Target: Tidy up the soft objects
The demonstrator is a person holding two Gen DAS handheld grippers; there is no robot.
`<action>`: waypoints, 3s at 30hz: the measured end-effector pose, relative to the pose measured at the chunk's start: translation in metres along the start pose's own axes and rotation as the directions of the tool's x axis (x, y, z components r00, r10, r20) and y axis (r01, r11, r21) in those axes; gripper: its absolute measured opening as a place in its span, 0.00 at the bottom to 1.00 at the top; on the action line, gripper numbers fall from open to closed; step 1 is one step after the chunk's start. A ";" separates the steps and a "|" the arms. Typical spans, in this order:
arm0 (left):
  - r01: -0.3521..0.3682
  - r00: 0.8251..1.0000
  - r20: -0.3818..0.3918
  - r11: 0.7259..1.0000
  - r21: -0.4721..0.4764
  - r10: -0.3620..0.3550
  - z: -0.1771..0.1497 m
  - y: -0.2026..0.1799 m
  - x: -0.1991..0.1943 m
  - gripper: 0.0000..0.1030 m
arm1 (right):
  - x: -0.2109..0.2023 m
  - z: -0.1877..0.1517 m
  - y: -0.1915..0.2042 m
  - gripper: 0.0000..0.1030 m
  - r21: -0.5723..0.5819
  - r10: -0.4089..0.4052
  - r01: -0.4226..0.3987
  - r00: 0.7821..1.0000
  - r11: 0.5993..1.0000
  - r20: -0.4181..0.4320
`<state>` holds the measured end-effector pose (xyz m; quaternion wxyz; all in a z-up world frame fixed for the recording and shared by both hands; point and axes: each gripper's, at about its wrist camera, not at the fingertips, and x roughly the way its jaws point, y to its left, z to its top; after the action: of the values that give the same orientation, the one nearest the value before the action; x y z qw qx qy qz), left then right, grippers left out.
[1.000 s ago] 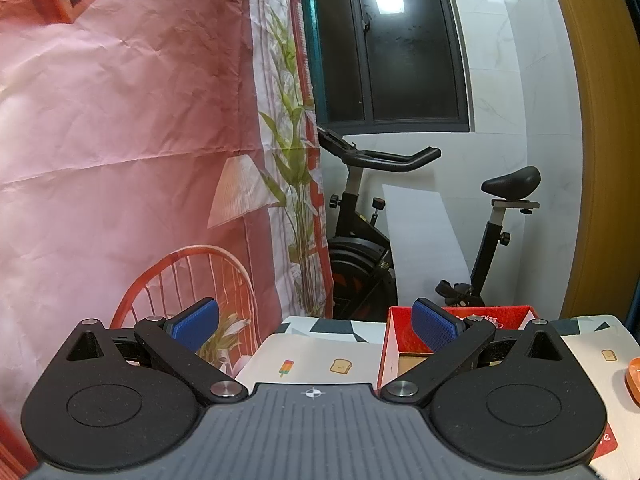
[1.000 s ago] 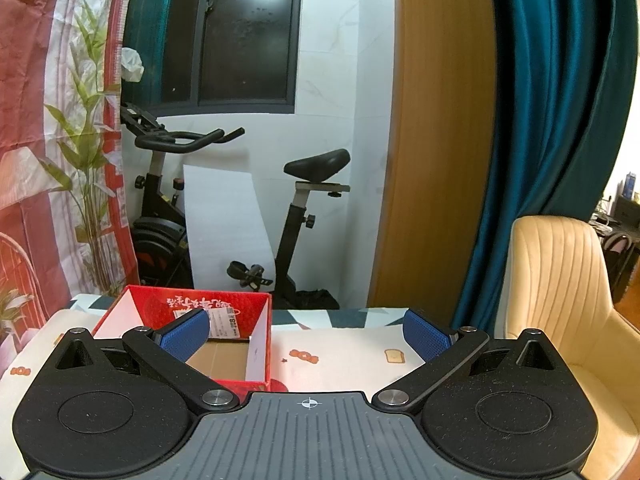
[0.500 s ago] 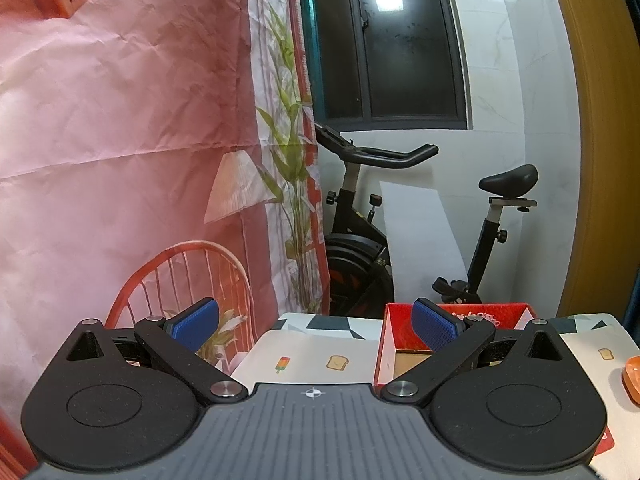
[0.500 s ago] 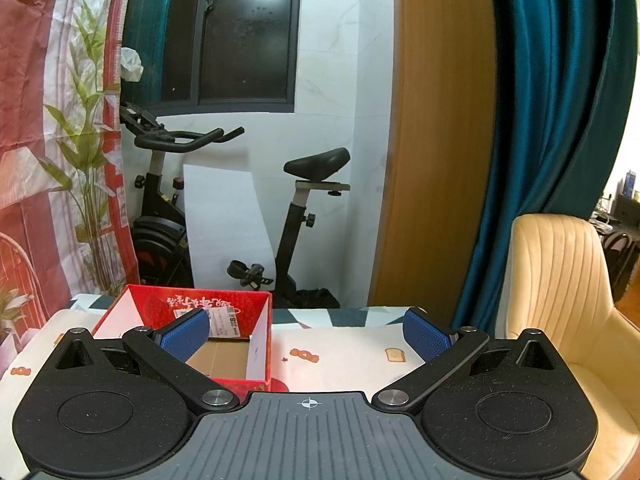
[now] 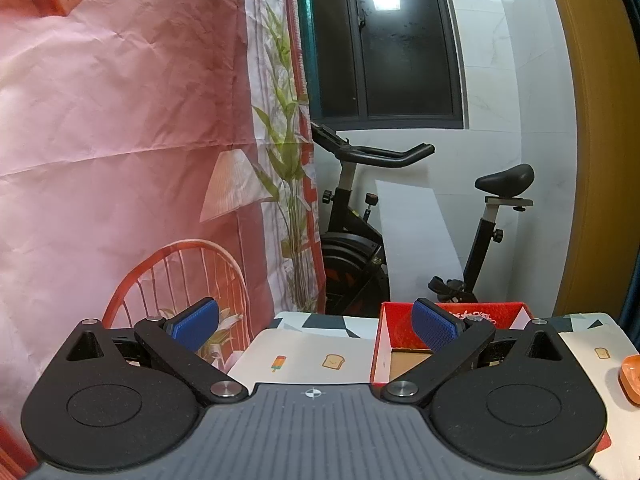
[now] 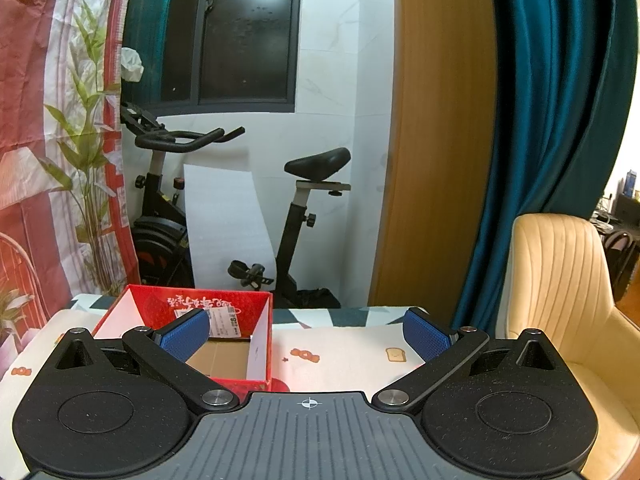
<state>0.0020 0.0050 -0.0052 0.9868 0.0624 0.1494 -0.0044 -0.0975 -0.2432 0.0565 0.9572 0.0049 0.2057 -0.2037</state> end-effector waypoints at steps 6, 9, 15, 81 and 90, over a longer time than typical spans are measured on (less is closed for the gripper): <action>0.005 1.000 -0.002 1.000 -0.003 -0.005 0.000 0.001 0.000 1.00 | 0.001 0.001 0.001 1.00 0.004 0.000 0.000 1.000 1.000 0.001; 0.007 1.000 -0.005 1.000 -0.001 -0.007 0.000 0.001 0.000 1.00 | 0.001 0.001 0.000 1.00 0.006 0.000 0.000 1.000 1.000 -0.003; 0.009 1.000 -0.005 1.000 -0.002 -0.009 0.000 0.000 0.000 1.00 | 0.002 0.000 0.000 1.00 0.000 0.002 -0.002 1.000 1.000 -0.005; 0.424 0.706 -0.584 0.900 -0.103 -0.400 -0.119 -0.005 0.233 0.51 | 0.212 -0.134 0.077 0.95 0.109 0.449 -0.474 0.700 0.874 -0.556; 0.465 0.640 -0.635 0.876 -0.129 -0.433 -0.120 -0.011 0.253 0.51 | 0.246 -0.128 0.079 0.99 0.159 0.468 -0.488 0.618 0.858 -0.632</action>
<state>0.2084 0.0113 -0.1951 0.8394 0.0439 0.4902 -0.2308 0.0878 -0.2539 -0.1641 0.8435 0.1163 0.5189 0.0758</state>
